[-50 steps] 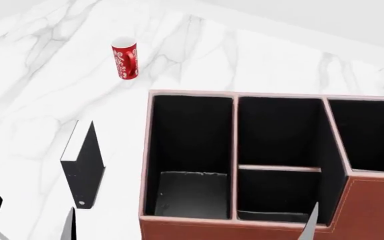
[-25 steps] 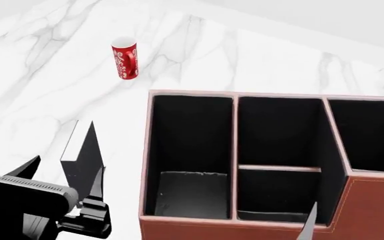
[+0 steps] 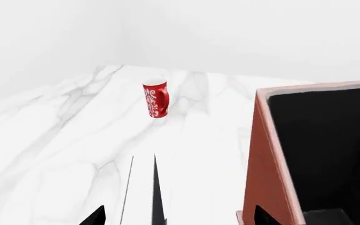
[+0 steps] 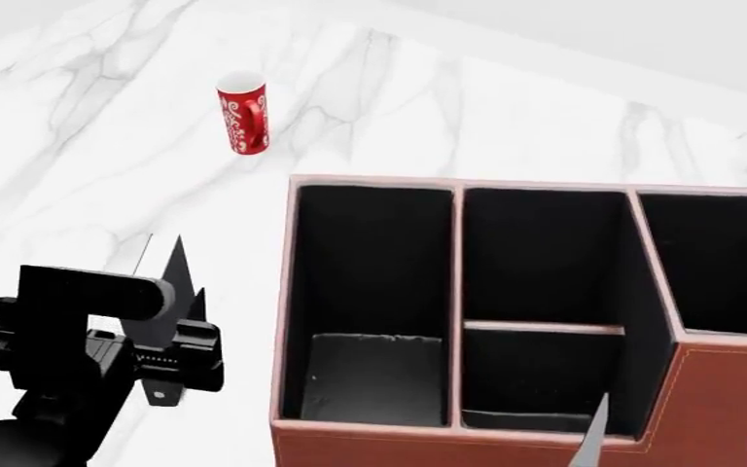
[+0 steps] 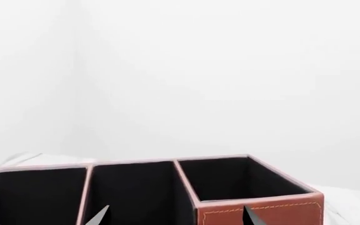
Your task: Pick up the book and place it in the left compartment of the caddy.
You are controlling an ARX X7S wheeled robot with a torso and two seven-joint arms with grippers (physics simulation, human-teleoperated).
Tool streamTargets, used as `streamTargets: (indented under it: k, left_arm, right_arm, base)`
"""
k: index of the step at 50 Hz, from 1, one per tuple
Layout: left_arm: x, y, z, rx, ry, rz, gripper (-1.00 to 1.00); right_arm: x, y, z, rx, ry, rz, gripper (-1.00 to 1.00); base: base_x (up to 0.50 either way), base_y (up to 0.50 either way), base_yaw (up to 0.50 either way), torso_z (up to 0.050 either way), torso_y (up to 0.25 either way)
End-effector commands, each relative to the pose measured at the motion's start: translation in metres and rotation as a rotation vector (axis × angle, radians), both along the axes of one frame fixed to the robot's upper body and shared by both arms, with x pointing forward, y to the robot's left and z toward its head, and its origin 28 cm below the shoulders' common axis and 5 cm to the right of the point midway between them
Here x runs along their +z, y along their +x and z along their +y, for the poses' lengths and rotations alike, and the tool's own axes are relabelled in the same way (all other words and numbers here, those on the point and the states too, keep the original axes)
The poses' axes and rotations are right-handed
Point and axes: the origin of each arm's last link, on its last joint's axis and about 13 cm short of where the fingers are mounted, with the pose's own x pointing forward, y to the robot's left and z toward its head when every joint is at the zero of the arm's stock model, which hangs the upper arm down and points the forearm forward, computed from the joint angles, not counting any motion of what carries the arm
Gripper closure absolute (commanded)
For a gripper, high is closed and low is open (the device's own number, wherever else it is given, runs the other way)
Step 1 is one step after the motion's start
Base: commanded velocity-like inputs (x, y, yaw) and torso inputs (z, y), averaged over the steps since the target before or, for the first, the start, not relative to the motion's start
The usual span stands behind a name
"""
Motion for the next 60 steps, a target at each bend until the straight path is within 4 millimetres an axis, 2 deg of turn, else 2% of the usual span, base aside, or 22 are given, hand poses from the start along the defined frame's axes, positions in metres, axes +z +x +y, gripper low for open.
streamTargets:
  k: [1,42,60]
  left_arm:
    - [-0.009,0.024,0.003,0.059,-0.033,0.004,-1.00]
    - [-0.048,0.071,0.015,0.129,-0.015,0.158,-1.00]
    - [-0.056,0.071,0.016,0.145,-0.004,0.195,-1.00]
  right_arm:
    - [0.002,0.000,-0.001,0.007,0.004,-0.007,-1.00]
    - [-0.001,0.002,0.000,0.015,0.003,0.002,-1.00]
    - [-0.001,0.002,-0.001,0.013,0.006,0.001,-1.00]
  base:
    - [0.00,0.00,0.00,0.000,0.000]
    - [0.00,0.00,0.00,0.000,0.000]
    - [0.00,0.00,0.00,0.000,0.000]
